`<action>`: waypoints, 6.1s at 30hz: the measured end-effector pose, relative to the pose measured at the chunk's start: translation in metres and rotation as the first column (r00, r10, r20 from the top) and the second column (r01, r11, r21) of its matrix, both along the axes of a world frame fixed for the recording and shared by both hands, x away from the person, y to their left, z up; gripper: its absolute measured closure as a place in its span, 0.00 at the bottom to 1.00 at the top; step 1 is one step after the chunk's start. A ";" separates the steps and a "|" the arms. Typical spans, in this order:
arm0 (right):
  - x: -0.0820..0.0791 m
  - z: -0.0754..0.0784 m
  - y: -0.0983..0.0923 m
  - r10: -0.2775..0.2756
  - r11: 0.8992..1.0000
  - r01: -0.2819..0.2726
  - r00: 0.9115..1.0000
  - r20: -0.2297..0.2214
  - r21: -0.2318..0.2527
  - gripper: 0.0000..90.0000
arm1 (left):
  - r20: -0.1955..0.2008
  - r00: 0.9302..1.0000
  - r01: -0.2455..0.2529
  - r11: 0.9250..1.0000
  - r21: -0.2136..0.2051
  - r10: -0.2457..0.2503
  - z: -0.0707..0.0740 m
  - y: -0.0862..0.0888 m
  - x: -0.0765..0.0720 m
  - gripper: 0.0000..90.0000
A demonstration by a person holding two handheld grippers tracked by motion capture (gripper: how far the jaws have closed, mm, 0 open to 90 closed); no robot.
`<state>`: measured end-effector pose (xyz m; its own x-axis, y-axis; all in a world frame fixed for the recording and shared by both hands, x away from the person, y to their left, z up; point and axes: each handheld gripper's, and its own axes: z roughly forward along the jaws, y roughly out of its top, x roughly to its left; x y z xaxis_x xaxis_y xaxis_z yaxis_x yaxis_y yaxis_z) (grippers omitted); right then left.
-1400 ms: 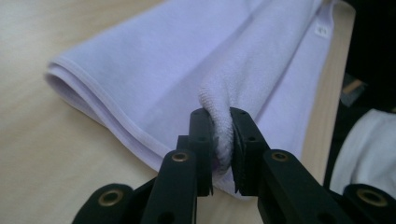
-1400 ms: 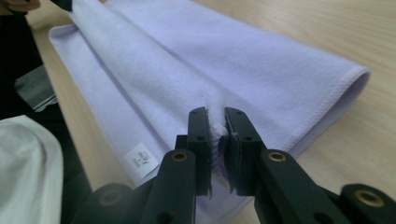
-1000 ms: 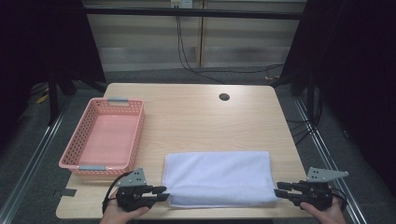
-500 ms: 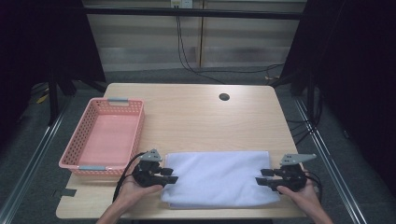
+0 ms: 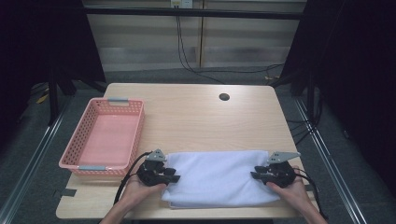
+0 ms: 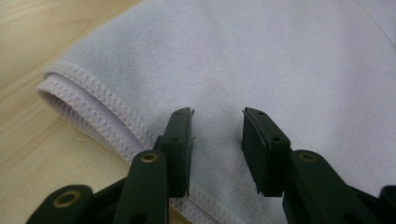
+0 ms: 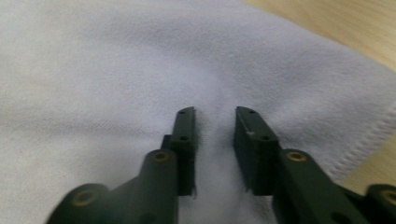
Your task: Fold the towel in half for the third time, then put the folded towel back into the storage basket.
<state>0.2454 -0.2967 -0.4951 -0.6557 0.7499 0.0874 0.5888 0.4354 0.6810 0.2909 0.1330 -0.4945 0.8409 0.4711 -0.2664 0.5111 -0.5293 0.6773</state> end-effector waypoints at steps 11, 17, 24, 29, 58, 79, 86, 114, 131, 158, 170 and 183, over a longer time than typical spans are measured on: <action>0.006 0.001 -0.029 -0.086 0.996 0.087 0.996 -0.031 0.017 0.86 | 0.001 0.999 0.037 0.999 -0.004 -0.037 -0.001 -0.036 0.012 0.66; -0.002 0.003 -0.040 -0.102 0.994 0.103 0.994 -0.031 0.037 0.67 | -0.024 0.999 0.040 0.999 -0.009 -0.040 0.004 -0.044 0.016 0.59; -0.026 0.024 -0.014 -0.039 0.995 0.037 0.999 0.031 0.089 0.56 | 0.036 0.999 -0.034 0.998 -0.043 0.036 0.030 -0.032 0.025 0.48; -0.029 0.025 0.020 0.034 0.994 -0.034 0.999 0.005 0.103 0.49 | 0.056 0.997 -0.048 0.997 -0.055 0.051 0.040 -0.036 0.041 0.44; -0.010 -0.001 0.215 0.397 0.916 -0.394 0.917 -0.026 0.074 0.36 | -0.004 0.983 -0.185 0.982 -0.034 0.185 0.019 -0.016 0.084 0.37; -0.005 -0.003 0.206 0.332 0.942 -0.333 0.943 0.026 0.046 0.84 | -0.045 0.998 -0.048 0.998 0.031 0.049 0.001 -0.044 0.074 0.84; -0.005 0.013 0.202 0.307 0.945 -0.309 0.951 0.038 0.107 0.85 | -0.115 0.990 -0.096 0.989 -0.108 0.084 0.014 -0.030 0.079 0.88; -0.029 0.084 0.196 0.268 0.887 -0.334 0.934 0.236 0.317 0.84 | -0.023 0.998 -0.064 0.988 -0.140 0.061 0.097 -0.051 0.057 0.85; -0.079 0.033 0.073 0.084 0.966 -0.103 0.993 0.087 0.238 0.63 | -0.083 0.993 0.083 0.994 -0.073 -0.089 0.036 -0.180 0.056 0.70; 0.036 0.023 0.047 -0.157 0.986 0.155 0.987 0.041 0.054 0.86 | 0.019 0.983 0.181 0.983 0.031 -0.182 0.019 -0.089 -0.047 0.46; 0.046 0.009 0.040 -0.056 0.994 0.057 0.998 -0.010 0.098 0.32 | -0.069 0.992 0.112 0.993 0.035 -0.109 0.007 -0.049 -0.066 0.28; 0.056 -0.003 0.041 -0.017 0.996 0.022 0.998 -0.066 0.081 0.19 | -0.056 0.988 0.147 0.988 0.047 -0.144 0.004 -0.072 -0.069 0.26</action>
